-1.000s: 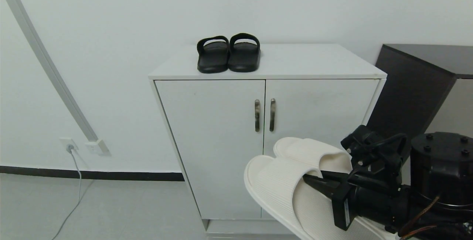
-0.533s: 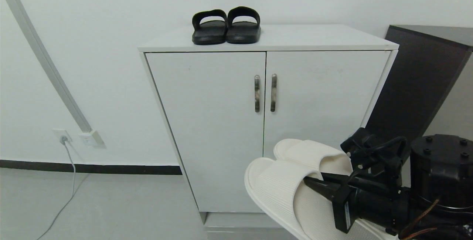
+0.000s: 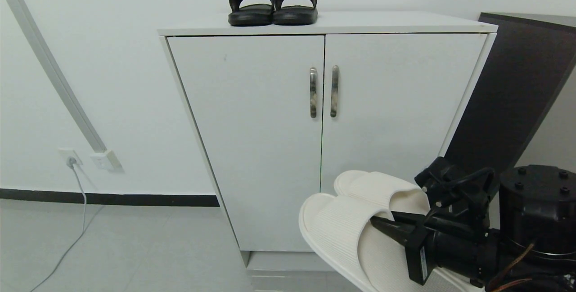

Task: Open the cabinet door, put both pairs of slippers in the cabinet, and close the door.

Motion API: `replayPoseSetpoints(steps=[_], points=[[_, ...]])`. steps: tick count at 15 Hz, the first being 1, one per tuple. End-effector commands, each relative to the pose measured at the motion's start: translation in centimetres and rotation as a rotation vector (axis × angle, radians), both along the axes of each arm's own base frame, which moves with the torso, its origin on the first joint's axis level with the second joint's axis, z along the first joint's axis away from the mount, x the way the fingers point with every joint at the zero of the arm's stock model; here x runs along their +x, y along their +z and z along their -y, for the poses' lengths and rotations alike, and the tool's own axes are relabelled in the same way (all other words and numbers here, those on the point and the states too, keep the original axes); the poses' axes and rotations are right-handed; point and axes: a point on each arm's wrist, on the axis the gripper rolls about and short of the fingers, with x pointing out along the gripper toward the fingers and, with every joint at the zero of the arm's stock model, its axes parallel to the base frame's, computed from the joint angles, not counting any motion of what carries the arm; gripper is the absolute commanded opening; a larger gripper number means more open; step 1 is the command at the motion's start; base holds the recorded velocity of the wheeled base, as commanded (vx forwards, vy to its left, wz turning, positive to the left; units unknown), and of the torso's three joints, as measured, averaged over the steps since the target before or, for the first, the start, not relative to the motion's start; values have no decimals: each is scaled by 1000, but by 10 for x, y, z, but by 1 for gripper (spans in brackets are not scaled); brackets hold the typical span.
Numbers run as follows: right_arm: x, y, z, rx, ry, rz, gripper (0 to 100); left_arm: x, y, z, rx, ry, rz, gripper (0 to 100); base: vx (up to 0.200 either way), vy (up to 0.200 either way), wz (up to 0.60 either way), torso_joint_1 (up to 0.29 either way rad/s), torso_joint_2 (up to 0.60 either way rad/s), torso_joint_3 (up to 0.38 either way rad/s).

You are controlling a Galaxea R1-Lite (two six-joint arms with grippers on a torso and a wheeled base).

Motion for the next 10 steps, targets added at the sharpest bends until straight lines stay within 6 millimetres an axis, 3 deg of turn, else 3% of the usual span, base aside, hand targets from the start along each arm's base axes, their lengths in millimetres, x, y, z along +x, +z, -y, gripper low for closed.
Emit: replayPoseSetpoints(steps=[1, 10], points=[[-1, -1, 1, 2, 1, 1, 0, 0, 0, 0, 0, 1, -2, 100, 0, 0, 0, 0, 0, 0], [-2, -1, 0, 6, 5, 5, 0, 0, 1, 0, 31, -17, 7, 100, 0, 0, 0, 0, 0, 0]])
